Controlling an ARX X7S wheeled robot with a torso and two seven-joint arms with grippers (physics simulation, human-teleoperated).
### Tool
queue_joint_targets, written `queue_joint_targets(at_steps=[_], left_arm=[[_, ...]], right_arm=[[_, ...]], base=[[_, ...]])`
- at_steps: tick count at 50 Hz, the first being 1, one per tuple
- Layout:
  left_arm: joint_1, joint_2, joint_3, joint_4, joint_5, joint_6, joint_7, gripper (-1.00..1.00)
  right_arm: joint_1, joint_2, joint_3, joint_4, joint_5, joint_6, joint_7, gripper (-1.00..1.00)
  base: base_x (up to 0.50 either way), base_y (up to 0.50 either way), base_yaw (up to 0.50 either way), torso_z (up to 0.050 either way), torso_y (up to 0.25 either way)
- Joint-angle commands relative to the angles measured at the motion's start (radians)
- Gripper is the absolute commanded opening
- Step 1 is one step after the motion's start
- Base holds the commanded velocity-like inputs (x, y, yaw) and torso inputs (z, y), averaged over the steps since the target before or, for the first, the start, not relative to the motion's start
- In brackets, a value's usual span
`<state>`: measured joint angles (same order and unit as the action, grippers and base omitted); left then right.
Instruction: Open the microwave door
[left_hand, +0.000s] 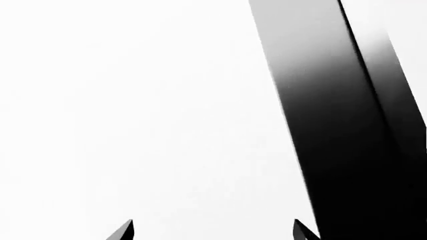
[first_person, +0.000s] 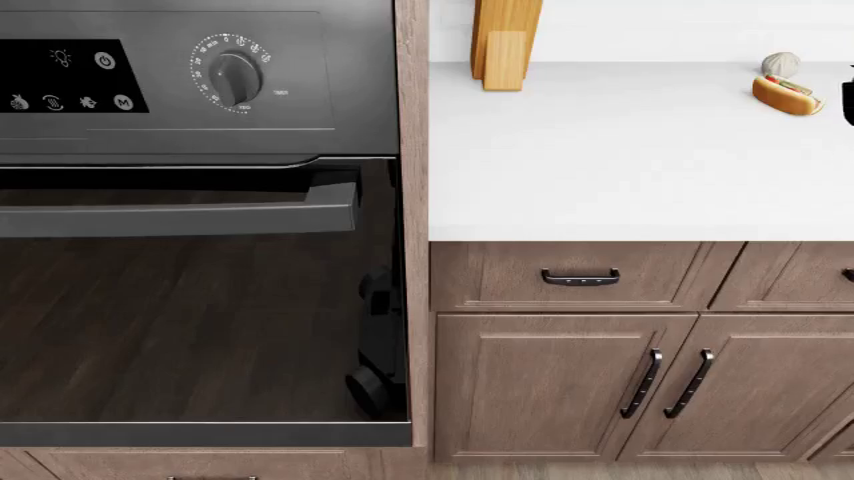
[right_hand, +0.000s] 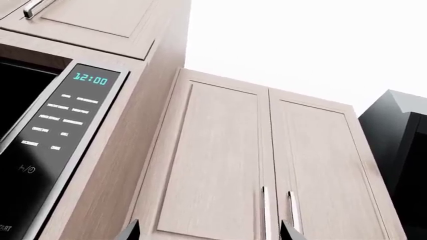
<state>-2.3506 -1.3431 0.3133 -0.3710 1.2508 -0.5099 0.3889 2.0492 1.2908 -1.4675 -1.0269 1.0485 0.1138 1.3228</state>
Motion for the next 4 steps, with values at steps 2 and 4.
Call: queue_joint_targets(at_steps=[2,4], left_arm=[[-0.005,0.040,-0.312,-0.020,0.260,0.266,0.071,1.00],[-0.005,0.032,-0.312,-0.020,0.252,0.268,0.073,1.00]], right_arm=[[-0.005,-0.018,0.002,0.003,-0.004,-0.004,0.006,1.00],[-0.001,-0.017,0.005,-0.001,0.002,-0.001,0.007,1.00]], base=[[0.00,0.00,0.00,0.000,0.000],[0.00,0.00,0.00,0.000,0.000]])
